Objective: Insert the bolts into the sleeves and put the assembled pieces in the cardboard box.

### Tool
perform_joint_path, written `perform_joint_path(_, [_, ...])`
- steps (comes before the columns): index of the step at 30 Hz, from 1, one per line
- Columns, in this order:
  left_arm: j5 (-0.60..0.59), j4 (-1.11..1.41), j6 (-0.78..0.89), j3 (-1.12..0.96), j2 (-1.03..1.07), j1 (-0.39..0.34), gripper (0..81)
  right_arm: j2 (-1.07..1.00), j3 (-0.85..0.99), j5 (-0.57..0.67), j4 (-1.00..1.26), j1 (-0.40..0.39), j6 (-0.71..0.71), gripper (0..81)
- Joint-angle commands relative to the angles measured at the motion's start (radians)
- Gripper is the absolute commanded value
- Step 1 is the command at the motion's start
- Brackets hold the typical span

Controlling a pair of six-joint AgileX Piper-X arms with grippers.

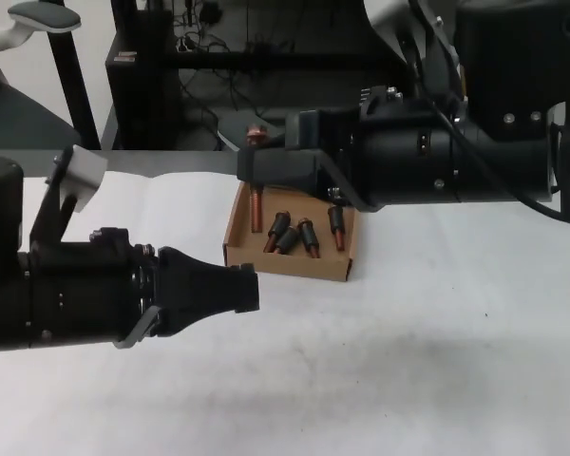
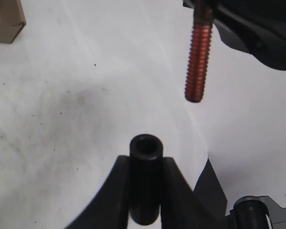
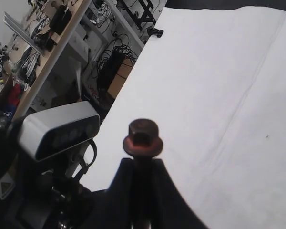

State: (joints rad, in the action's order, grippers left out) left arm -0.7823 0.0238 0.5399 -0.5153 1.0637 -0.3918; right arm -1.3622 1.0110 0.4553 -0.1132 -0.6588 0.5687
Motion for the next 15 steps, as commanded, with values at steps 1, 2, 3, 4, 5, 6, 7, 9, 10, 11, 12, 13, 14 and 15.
perform_joint_path(1, [0.003,0.015,0.014,-0.002,0.000,0.001,1.7,0.006,0.004,0.008,0.022,-0.001,0.003,0.6])
perform_joint_path(2, [0.000,0.017,0.015,-0.002,0.000,0.001,1.7,0.006,0.004,0.008,0.022,-0.001,0.000,0.6])
perform_joint_path(3, [-0.006,0.017,0.021,-0.006,0.000,0.001,1.7,0.006,0.004,0.008,0.022,-0.001,-0.007,0.6])
perform_joint_path(4, [-0.008,0.017,0.019,-0.011,0.000,-0.001,1.7,0.006,0.004,0.008,0.022,-0.001,-0.021,0.6])
perform_joint_path(5, [-0.012,0.017,0.012,-0.019,0.000,-0.002,1.7,0.006,0.004,0.008,0.022,-0.001,-0.022,0.6])
perform_joint_path(6, [-0.012,0.017,-0.003,-0.027,0.000,-0.002,1.7,0.006,0.004,0.008,0.022,-0.001,-0.022,0.6])
perform_joint_path(7, [-0.012,0.017,-0.018,-0.037,0.000,-0.002,1.7,0.006,0.004,0.008,0.022,-0.001,-0.022,0.6])
perform_joint_path(9, [-0.012,0.005,-0.051,-0.051,0.000,-0.002,1.7,0.006,0.004,0.008,0.022,-0.001,-0.022,0.6])
perform_joint_path(10, [-0.012,-0.015,-0.076,-0.061,0.000,-0.002,1.7,0.006,0.004,0.008,0.022,-0.001,-0.022,0.6])
perform_joint_path(11, [-0.012,-0.042,-0.108,-0.067,0.000,-0.002,1.7,0.006,0.004,0.008,0.022,-0.001,-0.022,0.6])
perform_joint_path(12, [-0.021,-0.094,-0.173,-0.076,0.000,-0.002,1.7,0.006,0.004,0.008,0.022,-0.001,-0.022,0.6])
perform_joint_path(13, [-0.032,-0.127,-0.219,-0.081,0.000,-0.002,1.7,0.006,0.004,0.008,0.022,-0.001,-0.022,0.6])
perform_joint_path(14, [-0.030,-0.169,-0.267,-0.085,0.000,-0.002,1.7,0.006,0.004,0.014,0.022,-0.001,-0.022,0.6])
perform_joint_path(15, [-0.026,-0.200,-0.308,-0.088,0.000,-0.002,1.7,0.006,0.004,0.017,0.022,-0.001,-0.022,0.6])
